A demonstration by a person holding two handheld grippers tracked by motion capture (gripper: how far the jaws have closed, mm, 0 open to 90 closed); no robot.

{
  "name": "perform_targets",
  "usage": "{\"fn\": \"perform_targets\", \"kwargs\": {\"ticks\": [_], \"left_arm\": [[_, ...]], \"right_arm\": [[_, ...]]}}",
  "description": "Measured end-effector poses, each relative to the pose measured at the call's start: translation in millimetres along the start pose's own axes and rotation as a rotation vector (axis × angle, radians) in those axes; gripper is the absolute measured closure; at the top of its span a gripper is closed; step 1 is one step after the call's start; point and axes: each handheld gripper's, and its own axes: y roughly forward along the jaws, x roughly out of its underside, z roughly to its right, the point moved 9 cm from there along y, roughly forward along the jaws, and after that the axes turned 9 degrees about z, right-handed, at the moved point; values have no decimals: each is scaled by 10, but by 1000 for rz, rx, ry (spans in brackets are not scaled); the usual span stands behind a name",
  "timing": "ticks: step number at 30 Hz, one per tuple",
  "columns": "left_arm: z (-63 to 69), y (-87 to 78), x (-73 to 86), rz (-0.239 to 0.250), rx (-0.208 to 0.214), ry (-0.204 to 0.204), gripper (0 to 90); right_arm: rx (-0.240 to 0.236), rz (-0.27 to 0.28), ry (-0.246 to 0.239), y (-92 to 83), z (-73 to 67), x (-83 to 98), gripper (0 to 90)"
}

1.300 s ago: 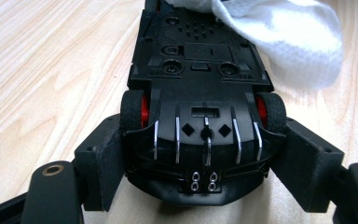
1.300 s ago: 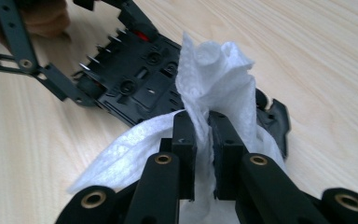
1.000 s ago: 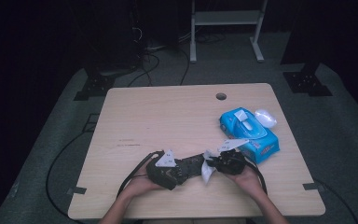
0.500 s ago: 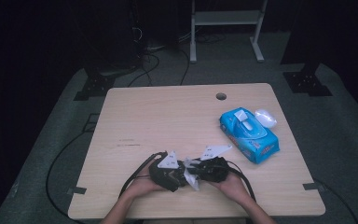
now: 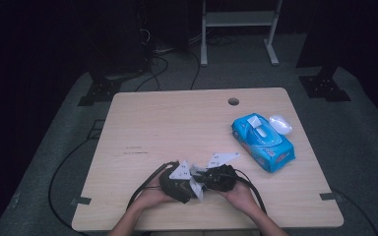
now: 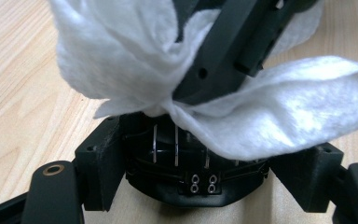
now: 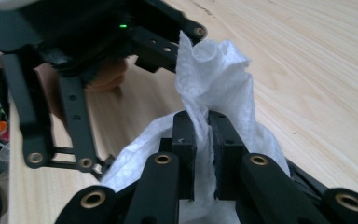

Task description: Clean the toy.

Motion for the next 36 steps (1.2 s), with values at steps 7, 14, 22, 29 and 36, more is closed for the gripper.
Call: {"fn": "perform_targets", "kwargs": {"ticks": [7,14,22,29,36], "left_arm": [[26,14,-16,-8,3,17,244],[37,3,-29,-7,-3,25,244],[45,3,-18,-16,-2,45,244],[53,3,-16,-25,0,63,244],[48,-9,-20,-20,1,55,245]], "right_arm": [[60,24,20,-24,84,-17,813],[163,6,46,-105,294,22,812],[88,16,-26,6,75,-28,803],[68,46,40,12,92,-28,799],[171,12,3,-59,281,2,811]]}}
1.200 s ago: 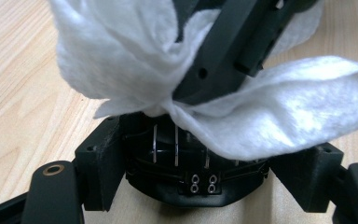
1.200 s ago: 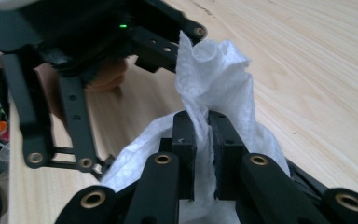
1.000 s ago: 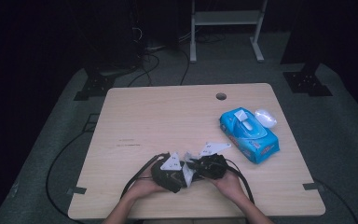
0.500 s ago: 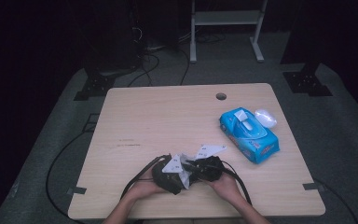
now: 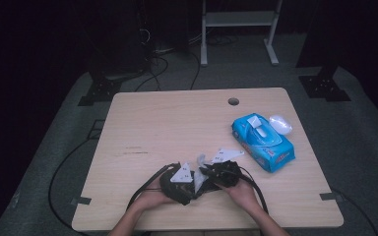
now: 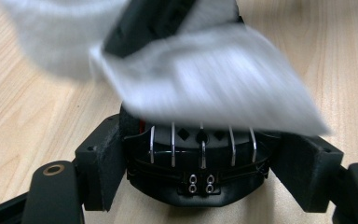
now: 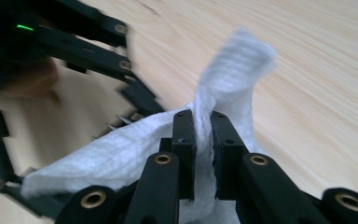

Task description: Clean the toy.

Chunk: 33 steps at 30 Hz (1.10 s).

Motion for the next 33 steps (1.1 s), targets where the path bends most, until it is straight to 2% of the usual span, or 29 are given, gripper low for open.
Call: {"fn": "perform_targets", "kwargs": {"ticks": [2,3,5,7,8,11,13,15,18,20,21,22,25,27,29,30,31,33], "left_arm": [[2,5,-4,-3,-6,4,245],[1,8,5,-11,-9,11,245],[5,16,26,-24,-10,13,245],[3,15,46,-37,-11,33,245],[0,9,35,-26,-9,23,246],[-32,-28,14,-6,-15,8,246],[-63,-48,44,-11,-17,1,245],[-70,-47,62,-21,-23,5,246],[-72,-38,80,-25,-21,-3,245],[-84,-41,94,-21,-14,-15,245],[-84,-41,94,-21,-14,-15,245],[-93,-57,80,-4,-17,-34,245],[-112,-80,88,-1,-19,-45,246],[-115,-73,108,-10,-16,-47,246],[-116,-61,131,-24,-14,-45,245],[-117,-59,136,-28,-14,-46,245],[-116,-60,138,-30,-18,-44,246],[-119,-68,134,-21,-19,-42,245]], "right_arm": [[-14,8,50,-9,30,11,811],[-21,14,45,0,6,6,809],[-78,26,20,33,-144,-9,800],[-64,13,-43,49,-203,-6,804],[-70,7,-50,42,-194,-4,806],[-45,5,-20,-17,-42,19,810],[-4,-11,-18,-53,62,57,810],[-18,-2,24,-54,62,67,808],[-71,11,2,-9,-82,48,803],[-68,-3,-28,-9,-116,55,802],[-68,-3,-28,-9,-116,55,802],[-54,-7,-17,-37,-41,71,802],[-31,-16,34,-85,93,110,802],[-38,-14,65,-105,128,128,801],[-41,-8,56,-97,80,114,801],[-80,-5,58,-85,9,100,798],[-98,-4,62,-76,-34,98,793],[-92,-2,19,-58,-73,99,793]]}}
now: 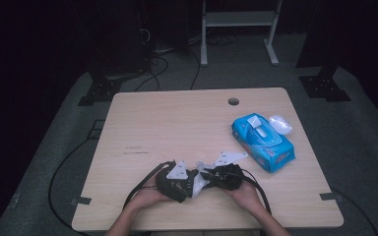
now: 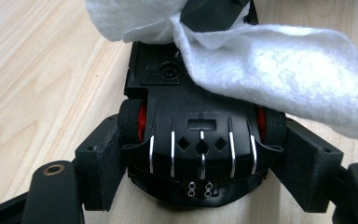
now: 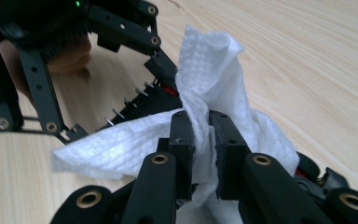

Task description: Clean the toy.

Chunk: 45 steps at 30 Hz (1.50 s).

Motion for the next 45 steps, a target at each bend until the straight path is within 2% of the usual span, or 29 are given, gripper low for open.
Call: {"fn": "perform_targets", "kwargs": {"ticks": [2,3,4,5,6,8,11,13,17,21,24,27,31,34,36,40,44,45], "left_arm": [[-15,-20,-17,12,-6,-5,245],[-22,-29,-24,17,-11,-9,245],[-23,-31,-29,20,-15,-8,245],[-20,-30,-29,16,-17,-2,245],[-16,-22,-27,14,-20,-1,245],[-17,-10,-1,0,-17,-1,245],[-17,3,21,-17,-22,13,245],[-15,1,13,-9,-22,9,245],[-14,-5,-38,22,-19,-4,245],[-10,12,-11,2,-22,4,245],[-9,12,-12,2,-24,0,245],[-9,8,-18,-1,-24,-4,244],[-11,7,-34,6,-21,-26,242],[-10,11,-29,3,-23,-23,242],[-5,7,-25,-2,-28,-7,243],[-5,13,-14,-10,-30,8,245],[-2,24,6,-23,-28,10,246],[-5,18,2,-18,-29,6,247]], "right_arm": [[18,-13,-5,-21,56,5,796],[48,-20,-14,-44,115,16,796],[71,-24,-9,-68,169,30,797],[87,-25,16,-96,226,49,801],[90,-23,27,-107,243,55,801],[93,-14,19,-103,224,49,800],[54,-9,4,-70,121,21,798],[52,-18,-13,-75,119,21,800],[71,-28,-1,-112,175,63,801],[78,-18,-1,-109,151,54,800],[53,-14,5,-96,101,52,799],[57,-14,3,-91,87,52,799],[51,-14,-5,-82,71,54,800],[47,-11,-11,-77,48,51,796],[44,-14,-21,-77,36,51,797],[29,-3,3,-45,20,33,798],[2,2,-16,38,-70,-8,796],[3,-2,-49,74,-85,-26,799]]}}
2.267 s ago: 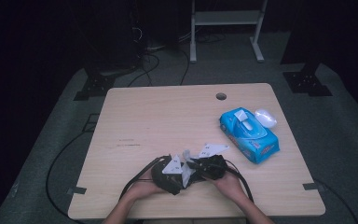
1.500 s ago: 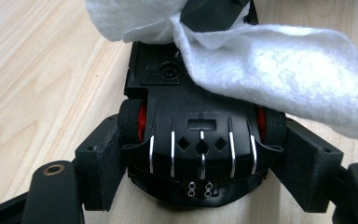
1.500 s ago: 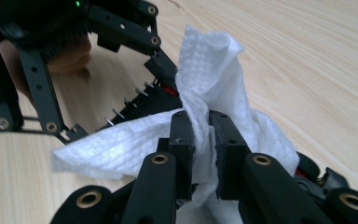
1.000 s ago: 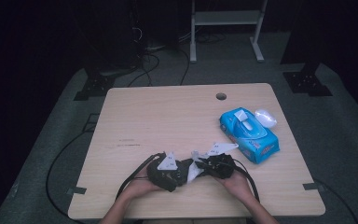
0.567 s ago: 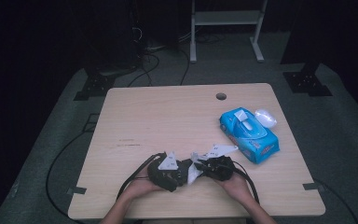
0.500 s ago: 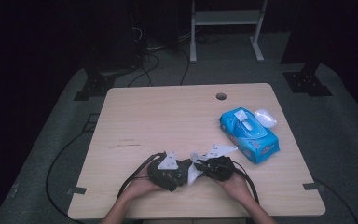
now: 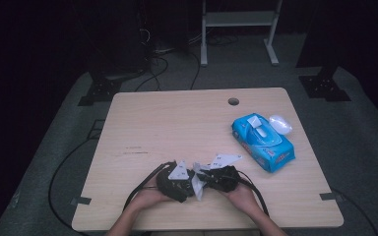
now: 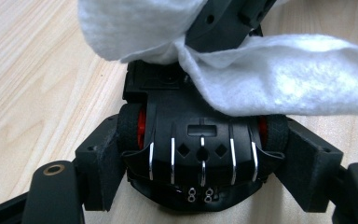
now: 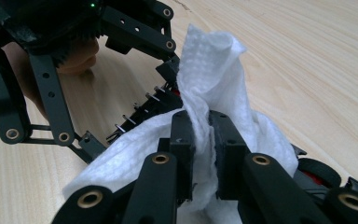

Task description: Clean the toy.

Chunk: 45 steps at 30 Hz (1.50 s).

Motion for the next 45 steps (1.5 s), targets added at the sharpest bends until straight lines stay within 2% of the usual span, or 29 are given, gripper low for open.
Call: {"fn": "perform_targets", "kwargs": {"ticks": [2,4,5,6,7,10,13,15,17,20,21,22,25,27,30,31,33,35,37,40,43,45], "left_arm": [[-4,-11,-20,16,2,0,246],[-6,-18,-29,23,4,1,246],[-2,-17,-33,26,1,-2,246],[-3,-27,-46,31,0,3,246],[0,-28,-57,38,-1,2,246],[2,-28,-58,32,-4,8,247],[7,-25,-53,24,-6,14,246],[6,-24,-49,26,-4,7,247],[3,-24,-49,28,-2,1,246],[2,-33,-65,38,0,-1,247],[2,-33,-65,38,0,-1,246],[-2,-32,-63,37,3,-1,246],[2,-29,-63,28,-1,5,246],[4,-22,-65,26,-2,8,246],[-1,-22,-63,23,2,8,246],[-2,-22,-60,25,2,6,246],[-3,-24,-67,35,5,-6,246],[-11,-32,-77,42,11,-9,247],[-16,-36,-80,42,14,-11,246],[-13,-34,-76,38,10,-9,247],[-12,-32,-58,25,9,-4,246],[-15,-33,-54,24,10,-6,246]], "right_arm": [[10,-1,9,-20,51,5,799],[63,-6,19,-83,199,34,799],[85,-3,36,-118,294,52,801],[105,-2,72,-162,393,80,804],[108,1,104,-187,450,98,805],[121,2,86,-155,422,92,801],[68,29,90,-64,282,27,796],[67,25,61,-42,241,14,797],[71,16,66,-65,277,23,798],[135,0,84,-155,464,90,801],[135,0,84,-155,464,90,801],[148,2,114,-202,543,121,798],[138,2,125,-198,531,116,794],[104,19,129,-156,446,81,794],[65,26,82,-81,311,41,791],[64,24,67,-73,300,35,793],[70,17,67,-83,330,42,795],[109,9,62,-116,422,72,796],[125,9,84,-146,508,107,797],[125,4,91,-165,534,120,797],[150,-9,68,-206,559,126,797],[159,-16,78,-243,597,152,797]]}}
